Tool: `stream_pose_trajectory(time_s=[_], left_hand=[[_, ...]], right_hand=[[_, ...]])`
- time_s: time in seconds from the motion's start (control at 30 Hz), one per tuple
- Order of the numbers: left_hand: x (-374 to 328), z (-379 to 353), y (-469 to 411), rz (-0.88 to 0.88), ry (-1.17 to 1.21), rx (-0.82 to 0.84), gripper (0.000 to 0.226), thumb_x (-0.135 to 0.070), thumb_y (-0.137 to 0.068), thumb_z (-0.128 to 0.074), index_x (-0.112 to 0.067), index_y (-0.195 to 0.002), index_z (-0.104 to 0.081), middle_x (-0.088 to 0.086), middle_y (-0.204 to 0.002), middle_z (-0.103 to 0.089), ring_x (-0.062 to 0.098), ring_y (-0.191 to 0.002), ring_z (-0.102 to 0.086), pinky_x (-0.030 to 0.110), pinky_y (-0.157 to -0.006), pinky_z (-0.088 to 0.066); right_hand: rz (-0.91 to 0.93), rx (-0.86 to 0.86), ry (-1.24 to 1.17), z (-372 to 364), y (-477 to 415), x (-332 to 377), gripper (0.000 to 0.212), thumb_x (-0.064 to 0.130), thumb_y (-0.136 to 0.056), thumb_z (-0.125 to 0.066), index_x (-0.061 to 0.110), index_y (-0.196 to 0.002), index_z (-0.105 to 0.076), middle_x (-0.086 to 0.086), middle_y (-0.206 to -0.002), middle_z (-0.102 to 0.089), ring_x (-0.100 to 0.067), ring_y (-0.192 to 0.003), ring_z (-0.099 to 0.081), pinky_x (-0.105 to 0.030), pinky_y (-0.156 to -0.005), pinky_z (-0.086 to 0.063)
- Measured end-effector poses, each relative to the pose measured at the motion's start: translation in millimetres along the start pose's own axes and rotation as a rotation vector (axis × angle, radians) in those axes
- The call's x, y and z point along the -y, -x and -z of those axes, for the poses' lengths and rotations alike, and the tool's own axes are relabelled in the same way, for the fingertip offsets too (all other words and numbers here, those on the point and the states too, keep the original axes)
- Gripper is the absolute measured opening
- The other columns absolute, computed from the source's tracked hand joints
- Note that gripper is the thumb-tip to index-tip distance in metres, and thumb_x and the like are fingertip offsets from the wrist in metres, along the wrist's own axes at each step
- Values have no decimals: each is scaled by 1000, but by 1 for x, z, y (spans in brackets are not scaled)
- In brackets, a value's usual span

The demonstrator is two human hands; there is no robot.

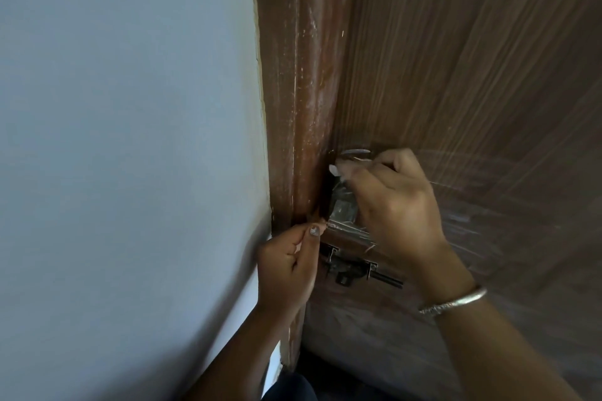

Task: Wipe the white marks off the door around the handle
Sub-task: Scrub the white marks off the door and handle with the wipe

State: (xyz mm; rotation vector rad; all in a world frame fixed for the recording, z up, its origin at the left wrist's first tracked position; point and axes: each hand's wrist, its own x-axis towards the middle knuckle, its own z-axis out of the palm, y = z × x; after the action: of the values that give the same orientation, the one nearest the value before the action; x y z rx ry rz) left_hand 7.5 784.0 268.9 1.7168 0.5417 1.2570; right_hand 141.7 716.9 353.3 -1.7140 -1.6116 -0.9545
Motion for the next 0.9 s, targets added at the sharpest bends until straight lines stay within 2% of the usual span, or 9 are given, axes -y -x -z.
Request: stream_pose_trajectory(time_s=[0.07, 0.2, 0.27, 0.33, 0.43, 0.53, 0.7, 0.9], left_hand=[[1, 0, 0, 37, 15, -4, 22, -48, -90, -49, -41, -87, -70, 10, -68, -68, 26, -67, -67, 43, -64, -57], [-1, 0, -1, 121, 75, 7, 21, -39, -90, -50, -40, -93, -71, -13, -83, -74, 11, -81, -71, 31, -72, -58], [-1, -1, -2, 152, 118, 8, 23, -37, -89, -51, -33, -92, -73, -12, -84, -74, 13, -84, -71, 34, -74, -58], [-2, -2, -3, 196, 162, -6, 25, -38, -87, -51, -29, -88, -74, -8, -84, -75, 15, -85, -71, 34, -76, -58], [-4, -5, -3, 282, 244, -46, 29, -40, -85, -52, -22, -82, -75, -2, -82, -75, 18, -84, -71, 31, -75, -58], [-5, -7, -3, 305, 267, -56, 28, -32, -88, -51, -18, -84, -74, -1, -82, -75, 18, -83, -71, 28, -74, -58], [-5, -7, -3, 317, 282, -43, 27, -30, -88, -50, -21, -84, -74, -1, -83, -75, 19, -86, -71, 28, -75, -57], [-4, -8, -3, 320, 265, -20, 26, -29, -88, -50, -18, -88, -74, -1, -86, -75, 18, -88, -71, 32, -79, -57]], right_hand=[[97, 57, 49, -3, -1, -3, 16, 3, -91, -58, 3, -98, -73, -4, -89, -73, -27, -71, -58, -36, -61, -50], [129, 189, 142, -1, 3, -2, 28, 2, -91, -45, 3, -85, -72, -9, -77, -67, -26, -65, -55, -32, -55, -48], [84, 208, 173, 2, 6, -1, 35, 6, -93, -40, 4, -79, -71, -8, -72, -62, -26, -65, -53, -32, -51, -46], [48, 190, 168, 4, 8, -1, 30, 5, -90, -43, 3, -81, -71, -9, -72, -61, -27, -64, -53, -31, -50, -47], [30, 169, 155, 4, 5, 2, 24, -2, -83, -48, 1, -86, -72, -11, -72, -61, -29, -65, -55, -32, -52, -49], [16, 172, 164, 0, -3, 8, 30, 1, -88, -42, 1, -85, -72, -12, -71, -60, -29, -64, -55, -32, -51, -49], [32, 260, 185, 2, 1, 9, 38, 5, -88, -35, 2, -77, -72, -10, -67, -57, -27, -63, -55, -30, -49, -46], [-24, 211, 184, 2, 2, 2, 26, -3, -80, -46, 2, -79, -72, -10, -67, -56, -26, -62, -50, -30, -50, -42]])
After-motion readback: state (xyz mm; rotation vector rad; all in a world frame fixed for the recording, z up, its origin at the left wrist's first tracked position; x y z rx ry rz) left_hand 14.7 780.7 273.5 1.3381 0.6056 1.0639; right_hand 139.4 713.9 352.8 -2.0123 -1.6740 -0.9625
